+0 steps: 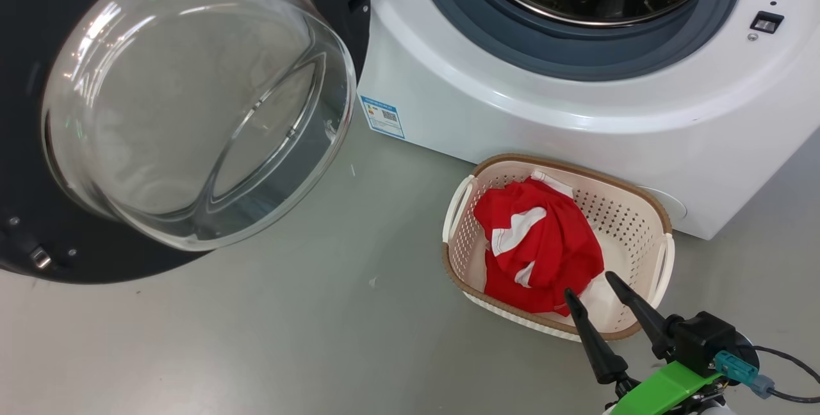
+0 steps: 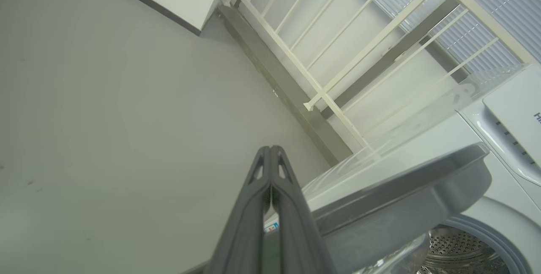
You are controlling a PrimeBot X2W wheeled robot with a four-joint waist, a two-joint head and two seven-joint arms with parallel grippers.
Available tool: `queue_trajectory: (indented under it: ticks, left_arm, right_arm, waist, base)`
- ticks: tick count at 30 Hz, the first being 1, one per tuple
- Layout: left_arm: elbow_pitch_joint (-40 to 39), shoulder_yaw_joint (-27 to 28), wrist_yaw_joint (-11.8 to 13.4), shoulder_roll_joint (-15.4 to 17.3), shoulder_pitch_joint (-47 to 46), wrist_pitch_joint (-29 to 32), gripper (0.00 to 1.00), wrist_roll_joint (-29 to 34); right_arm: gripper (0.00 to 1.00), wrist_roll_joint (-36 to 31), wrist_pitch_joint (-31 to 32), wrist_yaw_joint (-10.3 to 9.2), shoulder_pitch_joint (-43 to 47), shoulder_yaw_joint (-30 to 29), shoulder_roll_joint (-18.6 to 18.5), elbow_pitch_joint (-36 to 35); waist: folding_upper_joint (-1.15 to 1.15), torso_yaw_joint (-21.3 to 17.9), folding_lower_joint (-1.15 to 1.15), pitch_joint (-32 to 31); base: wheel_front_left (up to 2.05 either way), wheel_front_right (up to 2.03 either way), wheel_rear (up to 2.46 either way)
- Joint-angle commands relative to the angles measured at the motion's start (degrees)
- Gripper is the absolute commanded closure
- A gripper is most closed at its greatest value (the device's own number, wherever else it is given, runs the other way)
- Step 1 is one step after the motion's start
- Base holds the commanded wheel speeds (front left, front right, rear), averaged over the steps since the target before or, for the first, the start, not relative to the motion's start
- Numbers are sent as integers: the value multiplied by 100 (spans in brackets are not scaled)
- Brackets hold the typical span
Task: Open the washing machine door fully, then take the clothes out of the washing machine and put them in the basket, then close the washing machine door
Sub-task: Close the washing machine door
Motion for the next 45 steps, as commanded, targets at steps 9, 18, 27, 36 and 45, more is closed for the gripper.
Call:
queue_trajectory:
  ticks: [9, 18, 27, 36, 45]
  left_arm:
    - [-185, -196, -33, 510, 128, 1034, 100, -501]
    - [-521, -442, -33, 604, 371, 1729, 100, -847]
    - [-1176, -678, -33, 753, 625, 2281, 100, -1109]
    - [-1867, -784, -33, 776, 836, 2670, 100, -1406]
    - [-2682, -933, -33, 661, 1091, 2992, 100, -1591]
  right_arm:
    - [0, -47, -37, 28, -125, 208, -52, -113]
    - [0, -35, -37, 28, -103, 224, -10, -98]
    - [0, -13, -37, 28, -43, 189, 40, -95]
    - [0, -4, -37, 28, 29, 131, 69, -135]
    - [0, -9, -37, 28, 120, 30, 109, -192]
  waist:
    - [0, -87, 0, 13]
    - [0, -139, 0, -68]
    - [0, -149, 0, -211]
    - [0, -207, 0, -322]
    - [0, -354, 0, -446]
  base:
    - [0, 0, 0]
    - [0, 0, 0]
    - [0, 0, 0]
    - [0, 0, 0]
    - [0, 0, 0]
